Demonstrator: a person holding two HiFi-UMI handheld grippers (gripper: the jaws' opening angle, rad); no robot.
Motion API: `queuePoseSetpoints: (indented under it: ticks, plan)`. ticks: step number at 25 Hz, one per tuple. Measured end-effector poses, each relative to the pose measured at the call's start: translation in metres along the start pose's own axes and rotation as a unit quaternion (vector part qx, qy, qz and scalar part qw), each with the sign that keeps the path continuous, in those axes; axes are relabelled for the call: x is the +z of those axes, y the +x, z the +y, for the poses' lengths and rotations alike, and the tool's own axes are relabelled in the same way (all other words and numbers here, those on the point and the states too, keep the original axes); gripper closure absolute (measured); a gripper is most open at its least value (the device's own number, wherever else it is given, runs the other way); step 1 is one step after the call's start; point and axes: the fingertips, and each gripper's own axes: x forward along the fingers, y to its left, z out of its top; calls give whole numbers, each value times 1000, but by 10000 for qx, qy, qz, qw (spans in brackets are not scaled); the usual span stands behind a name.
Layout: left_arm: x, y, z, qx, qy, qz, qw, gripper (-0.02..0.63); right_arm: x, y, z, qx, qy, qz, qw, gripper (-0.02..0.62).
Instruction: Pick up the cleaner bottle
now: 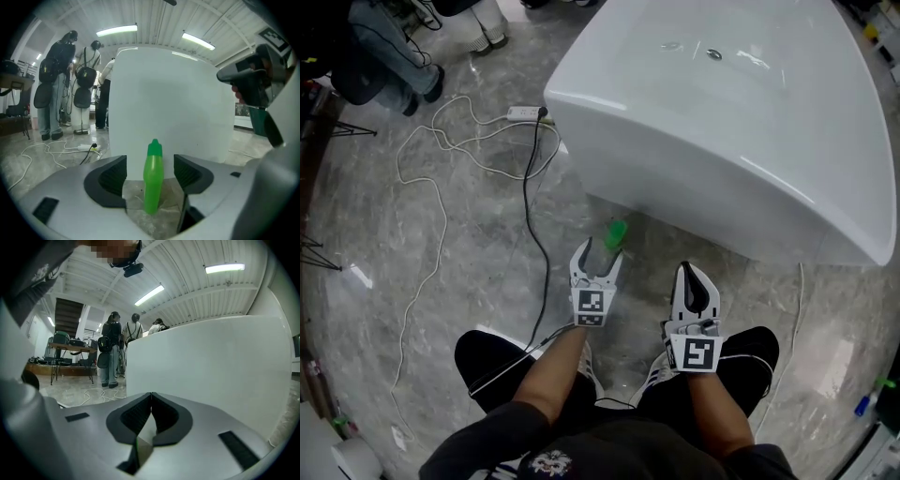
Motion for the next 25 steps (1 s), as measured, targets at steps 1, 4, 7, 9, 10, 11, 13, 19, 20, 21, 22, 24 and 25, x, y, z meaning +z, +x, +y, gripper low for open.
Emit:
queuePoseSetpoints:
  ticks: [1, 4, 7, 9, 10, 11, 13, 19, 20, 21, 22, 24, 25]
  plan:
    - [-8, 5, 0, -39, 18, 44, 10000, 304, -3, 0, 1, 4, -4, 5, 10000, 580]
    - [-27, 20, 0, -123, 49, 121, 9998, 296, -9, 0, 4, 28, -25, -1, 10000, 580]
    - [-46, 40, -2, -122, 2, 179, 9998, 293, -14, 0, 5, 69, -100, -1, 9999, 580]
    - [-54, 51, -4, -111, -13, 187, 9998, 293, -18, -1, 5, 91, -113, -6, 9999, 580]
    - [-57, 57, -4, -102, -14, 175, 9998, 293, -20, -2, 5, 103, -118, 8, 9999, 580]
    - [-58, 62, -6, -102, -13, 163, 9998, 293, -23, -4, 6, 116, -129, 38, 9998, 580]
    - [-62, 71, -9, -142, 9, 162, 9998, 293, -27, -6, 8, 137, -157, 121, 9997, 580]
    - [-63, 97, -15, -180, 112, 56, 9998, 294, -35, -10, 5, 88, -207, 232, 9995, 580]
    - [-62, 100, -15, -172, 129, 30, 9998, 295, -37, -10, 4, 101, -228, 274, 9993, 580]
    - [-61, 103, -14, -152, 136, 8, 9998, 295, -39, -11, 4, 106, -227, 306, 9992, 580]
    - [-61, 105, -14, -124, 140, -8, 9998, 295, -41, -12, 4, 111, -211, 321, 9992, 580]
    - [-62, 108, -13, -93, 156, -20, 9998, 295, -44, -13, 5, 152, -148, 289, 9994, 580]
    - [-63, 109, -13, -92, 171, -6, 9998, 295, -44, -13, 6, 174, -120, 254, 9995, 580]
